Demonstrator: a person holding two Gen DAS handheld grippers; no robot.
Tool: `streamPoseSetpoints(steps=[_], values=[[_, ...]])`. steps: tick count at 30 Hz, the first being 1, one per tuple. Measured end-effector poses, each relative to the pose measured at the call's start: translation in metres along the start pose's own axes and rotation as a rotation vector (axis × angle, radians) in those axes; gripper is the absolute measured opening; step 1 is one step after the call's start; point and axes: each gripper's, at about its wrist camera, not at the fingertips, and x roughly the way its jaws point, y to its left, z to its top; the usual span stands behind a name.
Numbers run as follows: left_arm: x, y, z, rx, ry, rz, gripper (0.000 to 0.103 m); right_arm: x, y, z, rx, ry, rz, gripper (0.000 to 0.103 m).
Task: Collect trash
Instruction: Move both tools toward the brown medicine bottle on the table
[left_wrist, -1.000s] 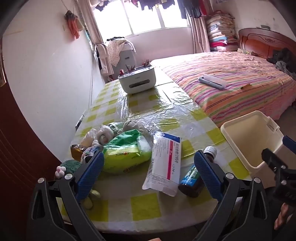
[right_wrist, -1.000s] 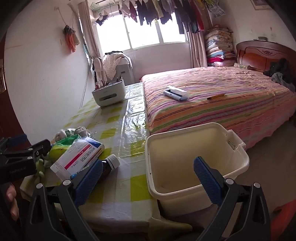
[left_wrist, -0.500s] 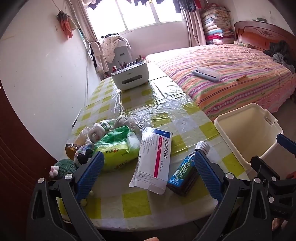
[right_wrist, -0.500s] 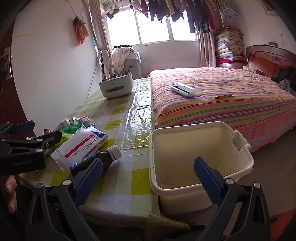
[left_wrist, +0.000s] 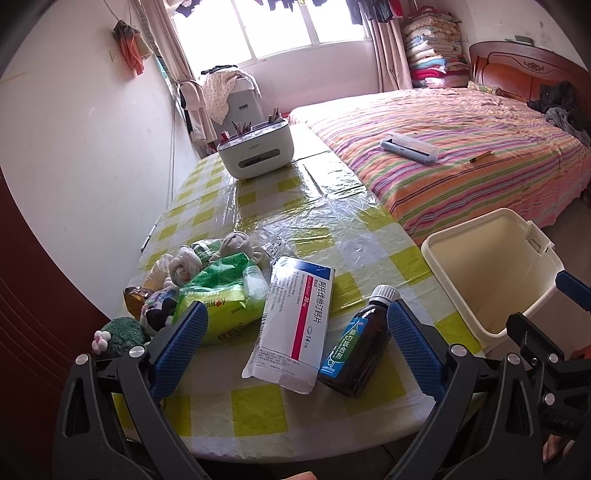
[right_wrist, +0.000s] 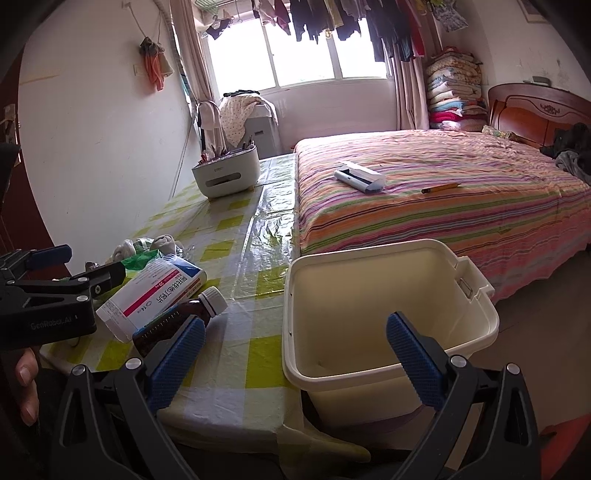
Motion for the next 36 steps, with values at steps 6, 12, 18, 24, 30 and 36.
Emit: streamPoseSetpoints(steps=[6, 12, 18, 24, 30, 36], values=[[0.000, 0.005, -0.003, -0.006, 0.000, 0.008, 0.096, -0.003, -0.002, 0.000, 0.007, -0.011, -0.010, 0.096], [-0.001, 0.024, -0.011, -0.038, 0.005, 0.002, 0.096, -0.006, -0.002, -0.002, 0.014, -0.015, -0.038, 0.096], [0.002, 0.044, -0.022, -0.063, 0.026, 0.011, 0.096, -0.007, -0.004, -0.005, 0.038, -0.017, -0.046, 0.096], [0.008, 0.058, -0.028, -0.101, 0.055, -0.001, 0.096, -0.002, 0.004, -0.005, 0.013, -0.006, -0.047, 0.096], [0.004, 0.058, -0.030, -0.093, 0.044, -0.008, 0.096, 0.001, 0.010, -0.007, 0.002, 0.004, -0.047, 0.096], [0.002, 0.056, -0.031, -0.078, 0.040, -0.016, 0.096, 0.000, 0.011, -0.008, 0.009, 0.003, -0.055, 0.096]])
